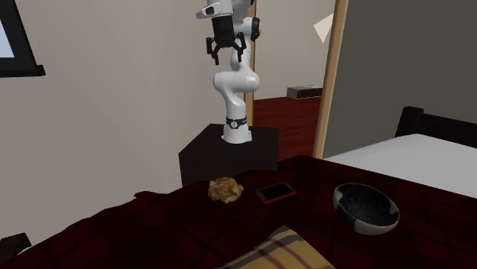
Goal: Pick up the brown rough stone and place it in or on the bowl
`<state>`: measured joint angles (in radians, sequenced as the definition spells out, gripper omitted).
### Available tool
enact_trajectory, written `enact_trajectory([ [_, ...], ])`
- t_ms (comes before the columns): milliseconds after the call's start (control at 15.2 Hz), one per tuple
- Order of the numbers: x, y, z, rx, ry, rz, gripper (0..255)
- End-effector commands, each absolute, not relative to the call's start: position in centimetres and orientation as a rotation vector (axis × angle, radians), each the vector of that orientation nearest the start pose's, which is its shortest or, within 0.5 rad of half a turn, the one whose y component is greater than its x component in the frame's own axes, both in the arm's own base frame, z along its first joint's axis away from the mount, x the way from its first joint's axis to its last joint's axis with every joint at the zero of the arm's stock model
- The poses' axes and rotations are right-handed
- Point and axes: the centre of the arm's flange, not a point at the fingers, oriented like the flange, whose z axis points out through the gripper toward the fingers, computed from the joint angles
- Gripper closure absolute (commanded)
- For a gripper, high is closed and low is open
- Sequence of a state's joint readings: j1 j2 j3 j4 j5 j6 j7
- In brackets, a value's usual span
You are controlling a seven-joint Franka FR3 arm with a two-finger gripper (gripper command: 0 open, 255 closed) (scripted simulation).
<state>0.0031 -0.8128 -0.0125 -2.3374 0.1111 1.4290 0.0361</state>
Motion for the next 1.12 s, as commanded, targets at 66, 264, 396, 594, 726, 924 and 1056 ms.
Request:
enact_trajectory([
  [66,29.1,1.4,58.6,-3.022,0.084,0.143,0],
  [264,31.2,2.5,55.6,-3.028,0.197,0.131,0],
  [396,32.7,3.2,53.6,-3.030,0.272,0.123,0],
  [594,34.9,4.0,50.5,-3.029,0.386,0.111,0],
  [726,36.4,4.4,48.5,-3.026,0.462,0.102,0],
  [924,38.8,4.9,45.4,-3.018,0.576,0.089,0],
  [1056,40.3,5.1,43.4,-3.010,0.652,0.081,0],
])
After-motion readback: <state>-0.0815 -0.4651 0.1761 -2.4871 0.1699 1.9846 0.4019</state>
